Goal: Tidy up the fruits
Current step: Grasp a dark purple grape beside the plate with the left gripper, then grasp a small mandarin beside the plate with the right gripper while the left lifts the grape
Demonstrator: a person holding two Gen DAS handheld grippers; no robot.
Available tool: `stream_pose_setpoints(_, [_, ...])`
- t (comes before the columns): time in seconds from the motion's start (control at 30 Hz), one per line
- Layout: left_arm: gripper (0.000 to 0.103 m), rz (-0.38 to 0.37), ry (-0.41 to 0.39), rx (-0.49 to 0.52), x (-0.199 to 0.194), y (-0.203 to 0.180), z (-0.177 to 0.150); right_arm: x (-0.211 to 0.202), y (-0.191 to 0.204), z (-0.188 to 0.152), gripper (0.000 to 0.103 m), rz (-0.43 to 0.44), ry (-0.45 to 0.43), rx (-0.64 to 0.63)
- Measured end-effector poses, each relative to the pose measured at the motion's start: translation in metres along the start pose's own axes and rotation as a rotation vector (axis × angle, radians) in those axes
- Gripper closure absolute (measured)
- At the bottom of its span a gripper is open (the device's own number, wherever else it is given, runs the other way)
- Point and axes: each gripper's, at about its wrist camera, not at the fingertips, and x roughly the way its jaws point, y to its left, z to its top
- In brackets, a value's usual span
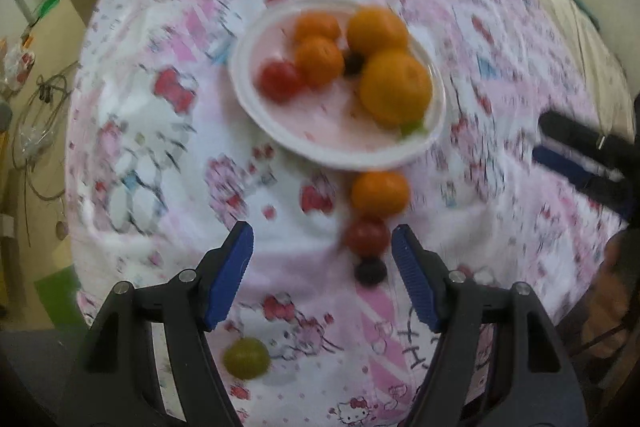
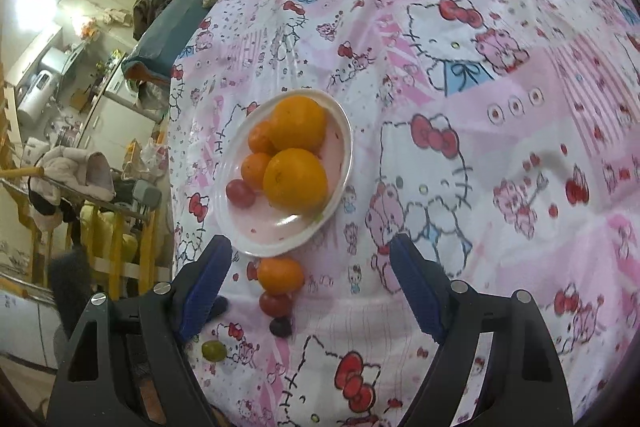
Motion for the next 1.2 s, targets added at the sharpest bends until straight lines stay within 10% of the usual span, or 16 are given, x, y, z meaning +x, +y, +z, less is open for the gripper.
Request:
stream_pose_setpoints(0.6, [0.083,0.028,0.108,0.135,0.053,-0.046,-0.024,0.012,-0.003,-0.009,0.019,-0.029,0.033,0.014])
stream_pose_setpoints(1.2, [0.083,-0.035,0.008,-0.014,-0.003,0.007,-0.011,0.027,0.005,-0.014,0.019,-0.024,0.071,0.001])
